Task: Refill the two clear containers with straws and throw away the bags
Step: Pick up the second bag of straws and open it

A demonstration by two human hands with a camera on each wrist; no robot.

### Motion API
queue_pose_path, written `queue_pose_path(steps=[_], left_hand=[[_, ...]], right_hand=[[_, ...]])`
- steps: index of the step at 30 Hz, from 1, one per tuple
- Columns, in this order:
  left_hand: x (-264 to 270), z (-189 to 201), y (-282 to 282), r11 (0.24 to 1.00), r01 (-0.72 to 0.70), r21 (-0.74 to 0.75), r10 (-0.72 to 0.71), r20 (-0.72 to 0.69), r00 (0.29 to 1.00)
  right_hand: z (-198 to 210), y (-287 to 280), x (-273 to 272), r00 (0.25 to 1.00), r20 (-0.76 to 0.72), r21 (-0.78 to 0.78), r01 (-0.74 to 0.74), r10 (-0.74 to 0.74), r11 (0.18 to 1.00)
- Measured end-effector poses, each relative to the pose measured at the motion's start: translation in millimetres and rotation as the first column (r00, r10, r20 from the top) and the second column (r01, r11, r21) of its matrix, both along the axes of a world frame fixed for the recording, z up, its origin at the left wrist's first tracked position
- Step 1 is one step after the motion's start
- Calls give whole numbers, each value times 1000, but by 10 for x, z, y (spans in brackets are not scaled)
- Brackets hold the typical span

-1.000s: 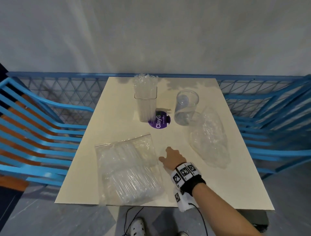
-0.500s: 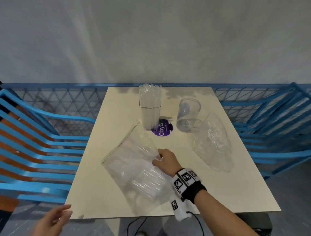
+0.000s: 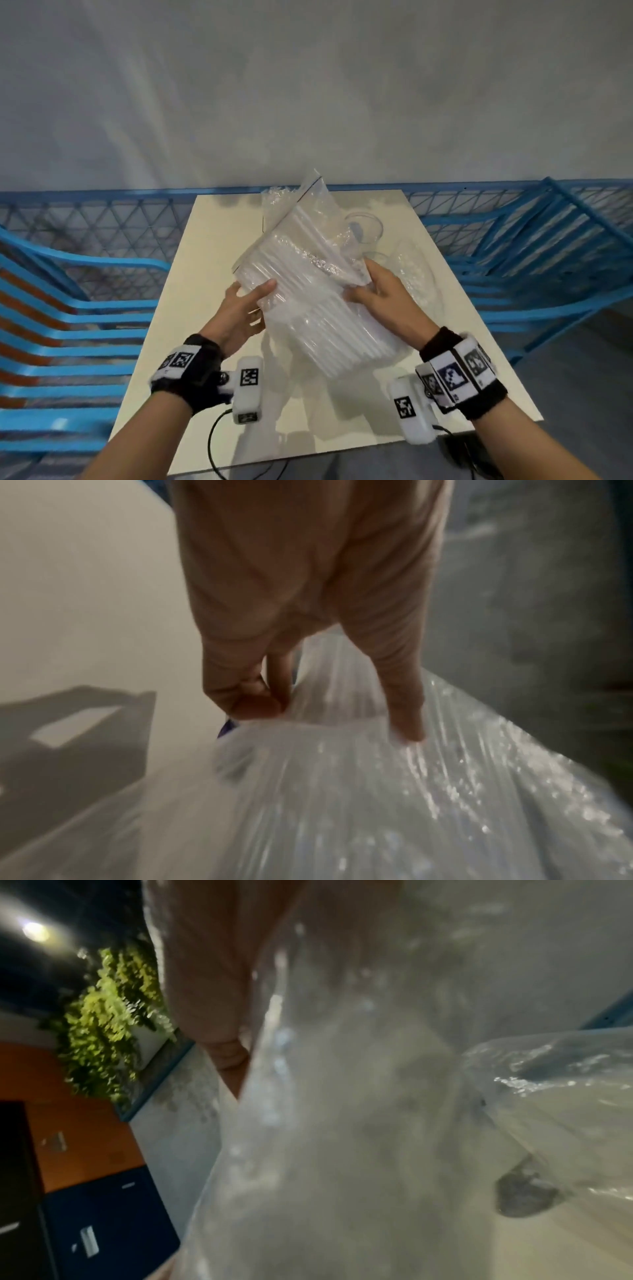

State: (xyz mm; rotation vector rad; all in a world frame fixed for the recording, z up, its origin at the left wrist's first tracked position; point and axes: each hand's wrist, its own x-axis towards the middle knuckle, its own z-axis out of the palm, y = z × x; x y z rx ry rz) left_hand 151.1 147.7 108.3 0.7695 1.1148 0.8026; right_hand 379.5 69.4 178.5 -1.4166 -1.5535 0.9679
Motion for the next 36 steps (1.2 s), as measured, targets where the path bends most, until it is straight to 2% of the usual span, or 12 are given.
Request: queue_pose_path(steps=[3, 6, 8, 9, 11, 14, 18, 24, 28, 32, 34, 36], left_hand=[[91, 18, -45, 999, 21, 37, -19, -52, 998], [58, 75, -62, 988, -113, 106, 112, 17, 994], [-16, 117, -59, 968, -214, 133, 208, 55, 976], [-73, 134, -63, 956, -255, 143, 248, 64, 967], [-219, 151, -73, 939, -299, 171, 291, 75, 954], [-512, 238, -68, 903, -377, 206, 353, 142, 925], [-874, 513, -46, 844, -491, 215, 439, 248, 864], [-1150, 755, -19, 823, -509, 253, 448, 264, 854], [-1138, 726, 15, 835, -452, 314, 397, 226, 890], [-865, 764, 133, 867, -347, 356, 294, 196, 935], [-551, 830, 184, 889, -234, 393, 181, 168, 969], [-153, 913, 200, 896, -92, 435, 40, 127, 991]], right_hand=[[51, 40, 289, 974, 211, 59, 75, -86, 995], [-123, 306, 741, 748, 557, 154, 333, -360, 930], [-413, 443, 1048, 662, 682, -44, 461, -311, 886], [-610, 478, 1160, 665, 712, -170, 477, -227, 862], [-972, 491, 1235, 733, 671, -321, 423, -111, 848], [-1210, 512, 985, 827, 533, -149, 301, -180, 942], [-1000, 637, 242, 979, 101, -74, 186, -179, 980], [-1141, 855, -532, 980, -182, -271, 22, -74, 962], [-1189, 948, -358, 998, 41, -378, -20, 38, 925], [-616, 856, 471, 982, 181, -237, 102, -59, 966], [-128, 711, 895, 972, 138, -101, 204, -189, 974], [387, 546, 1176, 958, -17, -6, 287, -287, 958]])
